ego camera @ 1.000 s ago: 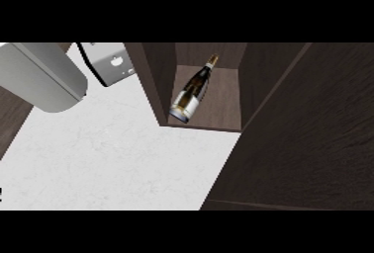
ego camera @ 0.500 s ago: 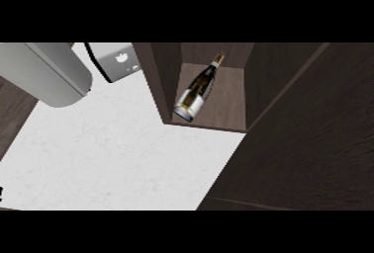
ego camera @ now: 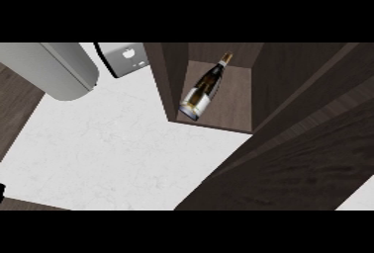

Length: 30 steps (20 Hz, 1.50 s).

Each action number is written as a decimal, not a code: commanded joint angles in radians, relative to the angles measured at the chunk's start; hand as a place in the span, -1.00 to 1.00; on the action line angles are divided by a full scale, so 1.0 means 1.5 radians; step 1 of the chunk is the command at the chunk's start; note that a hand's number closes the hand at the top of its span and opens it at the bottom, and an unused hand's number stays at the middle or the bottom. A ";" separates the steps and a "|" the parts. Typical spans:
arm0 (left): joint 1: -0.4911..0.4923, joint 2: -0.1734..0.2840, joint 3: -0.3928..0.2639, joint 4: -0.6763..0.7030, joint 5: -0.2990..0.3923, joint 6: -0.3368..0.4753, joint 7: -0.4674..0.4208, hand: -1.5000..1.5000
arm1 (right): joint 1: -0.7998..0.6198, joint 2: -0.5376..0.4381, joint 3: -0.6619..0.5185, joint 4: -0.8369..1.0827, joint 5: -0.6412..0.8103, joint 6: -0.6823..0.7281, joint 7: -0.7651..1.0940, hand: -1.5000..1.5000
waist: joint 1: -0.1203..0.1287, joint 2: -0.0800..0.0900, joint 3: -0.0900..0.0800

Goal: Pick up the wine, place it into the cabinet and close the cabinet

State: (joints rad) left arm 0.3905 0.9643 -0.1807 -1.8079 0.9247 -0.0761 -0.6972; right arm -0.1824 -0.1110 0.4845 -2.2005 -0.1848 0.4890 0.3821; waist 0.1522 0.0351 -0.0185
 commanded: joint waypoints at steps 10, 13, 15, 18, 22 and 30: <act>-0.042 -0.004 -0.015 -0.008 -0.005 -0.013 0.015 1.00 | -0.338 0.073 -0.078 0.296 0.117 -0.212 0.029 1.00 | 0.047 0.012 0.003; -0.053 0.000 -0.010 -0.002 -0.004 -0.017 0.017 1.00 | -0.417 0.074 -0.104 0.375 0.131 -0.245 0.035 1.00 | 0.053 0.015 0.003; -0.056 -0.004 -0.016 -0.001 -0.007 -0.017 0.019 1.00 | -0.468 0.074 -0.123 0.430 0.132 -0.261 0.026 1.00 | 0.058 0.018 0.004; -0.066 -0.010 -0.021 -0.003 -0.011 -0.018 0.018 1.00 | -0.528 0.074 -0.146 0.519 0.131 -0.287 0.020 1.00 | 0.063 0.023 0.005; -0.078 -0.016 -0.024 0.010 -0.012 -0.024 0.018 1.00 | -0.583 0.074 -0.194 0.605 0.085 -0.294 0.000 1.00 | 0.061 0.031 0.006; -0.084 -0.016 -0.016 0.019 -0.007 -0.014 0.027 1.00 | -0.580 0.066 -0.244 0.680 0.029 -0.338 0.005 1.00 | 0.039 0.030 0.009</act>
State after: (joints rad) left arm 0.2710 0.9416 -0.2115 -1.7886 0.9129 -0.1032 -0.6599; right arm -0.9924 0.0009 0.2528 -1.3556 -0.1519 0.0556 0.4128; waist 0.2248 0.0442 -0.0051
